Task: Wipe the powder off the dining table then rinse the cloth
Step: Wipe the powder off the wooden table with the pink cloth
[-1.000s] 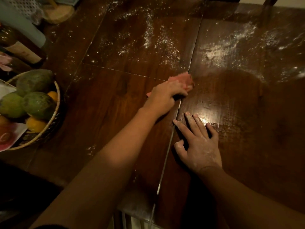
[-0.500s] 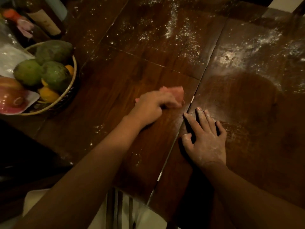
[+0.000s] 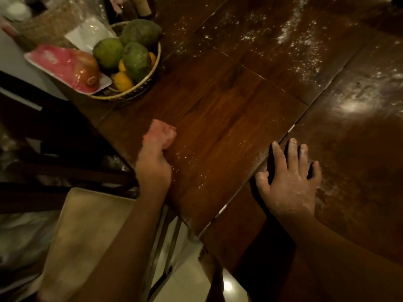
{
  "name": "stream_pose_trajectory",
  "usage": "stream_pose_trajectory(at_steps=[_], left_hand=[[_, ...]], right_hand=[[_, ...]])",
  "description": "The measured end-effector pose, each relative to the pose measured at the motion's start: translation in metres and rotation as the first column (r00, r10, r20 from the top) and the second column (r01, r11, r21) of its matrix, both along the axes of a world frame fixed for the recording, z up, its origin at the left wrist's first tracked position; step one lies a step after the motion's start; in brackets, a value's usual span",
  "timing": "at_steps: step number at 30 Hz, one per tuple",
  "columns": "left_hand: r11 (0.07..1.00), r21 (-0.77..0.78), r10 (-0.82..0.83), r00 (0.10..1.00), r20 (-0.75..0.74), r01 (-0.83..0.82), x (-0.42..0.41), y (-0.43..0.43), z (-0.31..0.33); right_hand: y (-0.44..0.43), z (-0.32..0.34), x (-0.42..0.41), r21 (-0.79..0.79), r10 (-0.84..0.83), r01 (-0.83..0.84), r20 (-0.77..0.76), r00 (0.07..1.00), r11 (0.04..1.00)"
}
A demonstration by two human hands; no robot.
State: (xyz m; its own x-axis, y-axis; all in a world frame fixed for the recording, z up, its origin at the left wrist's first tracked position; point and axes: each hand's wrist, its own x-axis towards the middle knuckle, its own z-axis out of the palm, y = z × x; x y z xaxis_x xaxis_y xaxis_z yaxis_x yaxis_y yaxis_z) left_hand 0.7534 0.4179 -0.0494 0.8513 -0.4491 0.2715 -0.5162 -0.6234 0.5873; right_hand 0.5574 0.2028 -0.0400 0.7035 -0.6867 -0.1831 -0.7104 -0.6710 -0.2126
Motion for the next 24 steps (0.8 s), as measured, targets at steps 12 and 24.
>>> stream_pose_trajectory(at_steps=[12,24], left_hand=[[0.994,0.111,0.007,1.000,-0.003,-0.006,0.002,0.028,0.010],[0.910,0.130,0.395,0.918,0.024,-0.395,0.019,0.023,0.006]], right_hand=[[-0.002,-0.002,-0.001,0.022,0.147,-0.146,-0.031,0.989,0.989],[-0.004,-0.004,0.000,0.047,0.161,-0.161,0.016,0.987,0.986]])
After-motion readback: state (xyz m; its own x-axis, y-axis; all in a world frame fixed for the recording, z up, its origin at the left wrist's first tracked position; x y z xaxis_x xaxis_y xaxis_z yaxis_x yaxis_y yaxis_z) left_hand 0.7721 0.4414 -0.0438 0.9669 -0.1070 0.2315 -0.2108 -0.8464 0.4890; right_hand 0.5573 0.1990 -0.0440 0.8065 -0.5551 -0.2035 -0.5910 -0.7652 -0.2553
